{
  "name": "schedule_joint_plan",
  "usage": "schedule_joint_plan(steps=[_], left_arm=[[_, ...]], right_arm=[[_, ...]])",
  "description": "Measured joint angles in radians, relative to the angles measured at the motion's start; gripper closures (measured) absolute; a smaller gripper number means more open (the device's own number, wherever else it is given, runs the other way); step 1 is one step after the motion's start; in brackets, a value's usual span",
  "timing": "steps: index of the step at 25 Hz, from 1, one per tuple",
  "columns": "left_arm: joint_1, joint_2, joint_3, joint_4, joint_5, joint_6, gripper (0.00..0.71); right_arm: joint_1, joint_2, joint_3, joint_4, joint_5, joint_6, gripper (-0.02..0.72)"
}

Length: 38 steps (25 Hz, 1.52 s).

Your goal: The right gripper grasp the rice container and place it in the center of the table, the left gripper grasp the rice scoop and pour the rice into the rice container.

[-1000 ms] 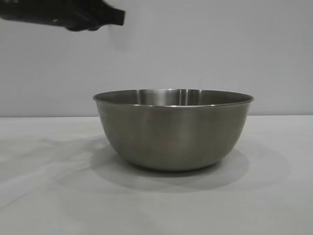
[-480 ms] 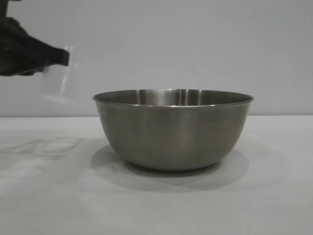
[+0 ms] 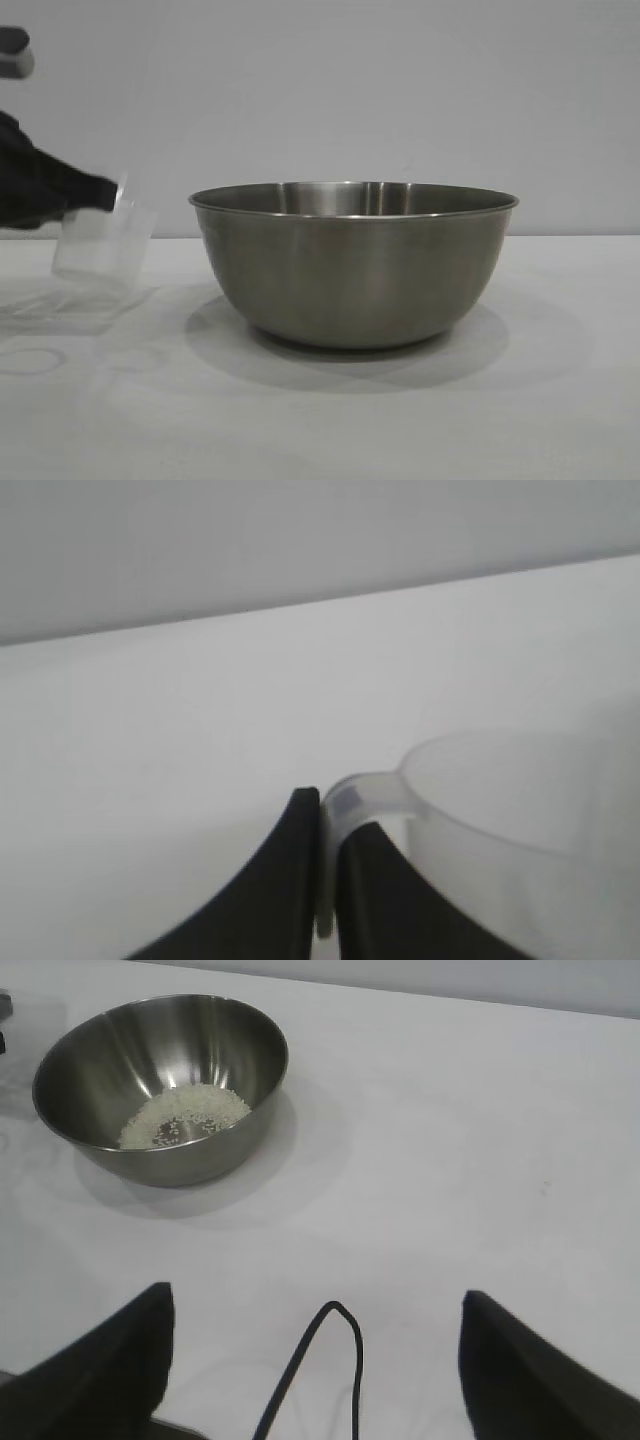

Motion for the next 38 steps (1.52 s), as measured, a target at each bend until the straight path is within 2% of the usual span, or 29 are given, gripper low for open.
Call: schedule_joint_plan(steps=[1, 2, 3, 4, 10, 14, 15, 16, 24, 31, 38], left_arm=[[0.0, 0.0, 0.0, 0.0, 0.0, 0.0, 0.71], [0.0, 0.0, 0.0, 0.0, 0.0, -0.002, 0.66], [0.0, 0.0, 0.0, 0.0, 0.0, -0.002, 0.66], [0.0, 0.0, 0.004, 0.0, -0.002, -0.004, 0.595], [0.0, 0.0, 0.074, 0.009, -0.004, -0.066, 0.396], [0.0, -0.022, 0.132, 0.06, -0.004, -0.081, 0.407], [0.0, -0.041, 0.153, 0.081, -0.004, -0.081, 0.367], [0.0, -0.06, 0.167, 0.092, -0.004, -0.081, 0.382], [0.0, -0.278, 0.246, 0.134, 0.004, -0.024, 0.382], [0.0, -0.477, 0.248, 0.136, 0.176, 0.021, 0.382], [0.0, -0.676, 0.162, 0.182, 0.585, 0.049, 0.382]], right_arm=[[0.0, 0.0, 0.0, 0.0, 0.0, 0.0, 0.178], [0.0, 0.0, 0.0, 0.0, 0.0, 0.0, 0.178], [0.0, 0.0, 0.0, 0.0, 0.0, 0.0, 0.178], [0.0, 0.0, 0.0, 0.0, 0.0, 0.0, 0.178], [0.0, 0.0, 0.0, 0.0, 0.0, 0.0, 0.178], [0.0, 0.0, 0.0, 0.0, 0.0, 0.0, 0.178], [0.0, 0.0, 0.0, 0.0, 0.0, 0.0, 0.178], [0.0, 0.0, 0.0, 0.0, 0.0, 0.0, 0.178], [0.0, 0.0, 0.0, 0.0, 0.0, 0.0, 0.178], [0.0, 0.0, 0.0, 0.0, 0.0, 0.0, 0.178], [0.0, 0.0, 0.0, 0.0, 0.0, 0.0, 0.178]])
